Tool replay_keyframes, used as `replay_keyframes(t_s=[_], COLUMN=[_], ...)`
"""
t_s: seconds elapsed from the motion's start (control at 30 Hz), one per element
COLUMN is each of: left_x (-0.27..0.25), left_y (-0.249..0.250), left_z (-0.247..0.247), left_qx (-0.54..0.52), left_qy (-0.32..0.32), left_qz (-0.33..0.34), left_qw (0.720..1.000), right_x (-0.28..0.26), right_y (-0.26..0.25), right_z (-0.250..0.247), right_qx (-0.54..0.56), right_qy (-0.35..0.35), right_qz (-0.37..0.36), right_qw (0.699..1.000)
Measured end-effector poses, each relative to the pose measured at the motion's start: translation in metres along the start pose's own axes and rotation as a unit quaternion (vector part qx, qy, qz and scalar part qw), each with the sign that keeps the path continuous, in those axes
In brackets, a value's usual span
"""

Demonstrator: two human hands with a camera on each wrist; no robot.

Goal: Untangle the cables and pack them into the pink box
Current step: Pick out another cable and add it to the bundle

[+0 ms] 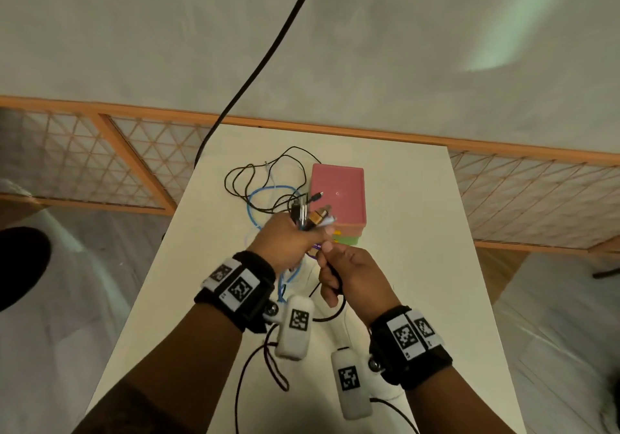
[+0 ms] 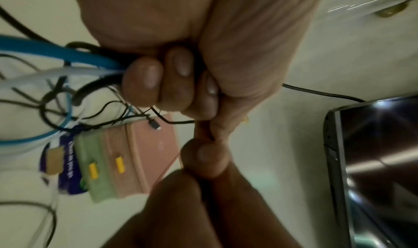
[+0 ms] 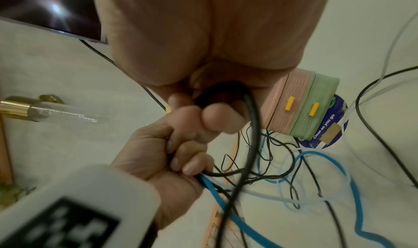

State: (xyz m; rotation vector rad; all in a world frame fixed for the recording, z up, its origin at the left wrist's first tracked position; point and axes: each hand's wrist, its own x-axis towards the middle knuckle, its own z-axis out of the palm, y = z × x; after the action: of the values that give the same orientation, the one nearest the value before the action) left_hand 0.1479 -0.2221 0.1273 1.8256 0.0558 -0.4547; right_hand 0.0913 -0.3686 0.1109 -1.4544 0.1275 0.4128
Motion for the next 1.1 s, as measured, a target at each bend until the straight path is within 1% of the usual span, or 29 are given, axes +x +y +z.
replay_keyframes(t_s=[0.07, 0.13, 0.17, 0.2, 0.23, 0.3, 0.33, 0.37, 0.4, 0.43, 0.47, 0.5, 0.53, 0.57, 0.63, 0.67, 0.7, 0.73, 0.77, 0.8, 0.83, 0.87, 0.9, 0.93, 0.97, 1.0, 1.03, 1.07, 1.1], left_x=[0.014, 0.033, 0.037, 0.037, 0.033, 0.015, 0.006, 0.003, 0.005, 0.014, 0.025, 0.035, 0.039, 0.039, 0.023, 0.012, 0.007, 0.006, 0.008, 0.014, 0.022, 0.03, 0.038, 0.042, 0.041, 0.034, 0.025, 0.016, 0.011], left_y=[0.001, -0.003, -0.005, -0.007, -0.009, -0.008, -0.004, 0.001, 0.007, 0.009, 0.008, 0.008, 0.007, 0.007, 0.004, 0.004, 0.003, 0.001, 0.002, 0.001, 0.0, 0.001, 0.001, 0.0, -0.001, -0.001, -0.002, -0.002, -0.001], left_z=[-0.005, -0.016, -0.019, -0.022, -0.022, -0.012, -0.005, -0.003, -0.003, -0.006, -0.012, -0.02, -0.027, -0.029, -0.023, -0.016, -0.009, -0.006, -0.004, -0.006, -0.009, -0.015, -0.023, -0.031, -0.035, -0.033, -0.028, -0.021, -0.016], left_qx=[-0.013, -0.085, -0.123, -0.145, -0.139, -0.064, -0.027, -0.005, 0.004, 0.002, -0.016, -0.052, -0.082, -0.089, -0.017, 0.022, 0.037, 0.033, 0.024, 0.015, 0.0, -0.027, -0.064, -0.098, -0.105, -0.078, -0.031, 0.01, 0.036], left_qy=[0.114, 0.236, 0.259, 0.246, 0.19, 0.028, -0.031, -0.04, -0.002, 0.073, 0.159, 0.225, 0.241, 0.203, 0.04, -0.034, -0.072, -0.074, -0.052, 0.004, 0.095, 0.184, 0.236, 0.228, 0.167, 0.081, 0.0, -0.049, -0.047], left_qz=[0.004, -0.043, -0.064, -0.074, -0.076, -0.058, -0.035, -0.013, 0.003, -0.001, -0.024, -0.055, -0.075, -0.079, -0.066, -0.05, -0.041, -0.04, -0.037, -0.041, -0.051, -0.065, -0.073, -0.072, -0.066, -0.06, -0.056, -0.05, -0.042], left_qw=[0.993, 0.967, 0.956, 0.955, 0.969, 0.996, 0.999, 0.999, 1.0, 0.997, 0.987, 0.971, 0.964, 0.972, 0.997, 0.998, 0.996, 0.996, 0.998, 0.999, 0.994, 0.98, 0.967, 0.966, 0.978, 0.992, 0.998, 0.997, 0.997], right_x=[0.0, -0.002, -0.002, -0.003, -0.004, -0.002, -0.001, 0.0, 0.001, 0.001, 0.0, -0.001, -0.003, -0.004, -0.003, -0.002, 0.0, 0.001, 0.002, 0.002, 0.002, 0.002, 0.001, 0.001, 0.001, 0.001, 0.002, 0.004, 0.005], right_y=[-0.001, -0.004, -0.006, -0.007, -0.007, -0.005, -0.003, -0.003, -0.002, -0.003, -0.003, -0.003, -0.004, -0.003, -0.001, 0.001, 0.002, 0.003, 0.004, 0.004, 0.003, 0.002, 0.001, 0.001, 0.002, 0.003, 0.004, 0.005, 0.005], right_z=[-0.001, -0.002, -0.002, -0.002, -0.002, -0.004, -0.006, -0.007, -0.007, -0.007, -0.007, -0.006, -0.005, -0.004, -0.005, -0.005, -0.006, -0.006, -0.007, -0.006, -0.006, -0.006, -0.004, -0.003, -0.001, 0.0, 0.001, 0.002, 0.002], right_qx=[0.01, 0.018, 0.021, 0.024, 0.028, 0.031, 0.031, 0.03, 0.029, 0.026, 0.02, 0.012, 0.006, 0.002, -0.004, -0.007, -0.009, -0.011, -0.011, -0.013, -0.016, -0.016, -0.014, -0.01, -0.005, -0.002, -0.002, -0.004, -0.01], right_qy=[0.0, -0.01, -0.017, -0.021, -0.019, -0.006, 0.001, 0.004, 0.001, -0.007, -0.017, -0.026, -0.032, -0.032, -0.013, -0.002, 0.007, 0.009, 0.008, 0.005, 0.0, -0.005, -0.009, -0.012, -0.012, -0.011, -0.008, -0.006, -0.005], right_qz=[0.007, 0.009, 0.009, 0.008, 0.009, 0.01, 0.011, 0.014, 0.017, 0.021, 0.025, 0.027, 0.027, 0.026, 0.023, 0.023, 0.026, 0.027, 0.027, 0.026, 0.025, 0.023, 0.021, 0.018, 0.016, 0.014, 0.012, 0.009, 0.007], right_qw=[1.0, 1.0, 1.0, 0.999, 0.999, 0.999, 0.999, 0.999, 0.999, 0.999, 0.999, 0.999, 0.999, 0.999, 1.0, 1.0, 1.0, 1.0, 1.0, 1.0, 1.0, 1.0, 1.0, 1.0, 1.0, 1.0, 1.0, 1.0, 1.0])
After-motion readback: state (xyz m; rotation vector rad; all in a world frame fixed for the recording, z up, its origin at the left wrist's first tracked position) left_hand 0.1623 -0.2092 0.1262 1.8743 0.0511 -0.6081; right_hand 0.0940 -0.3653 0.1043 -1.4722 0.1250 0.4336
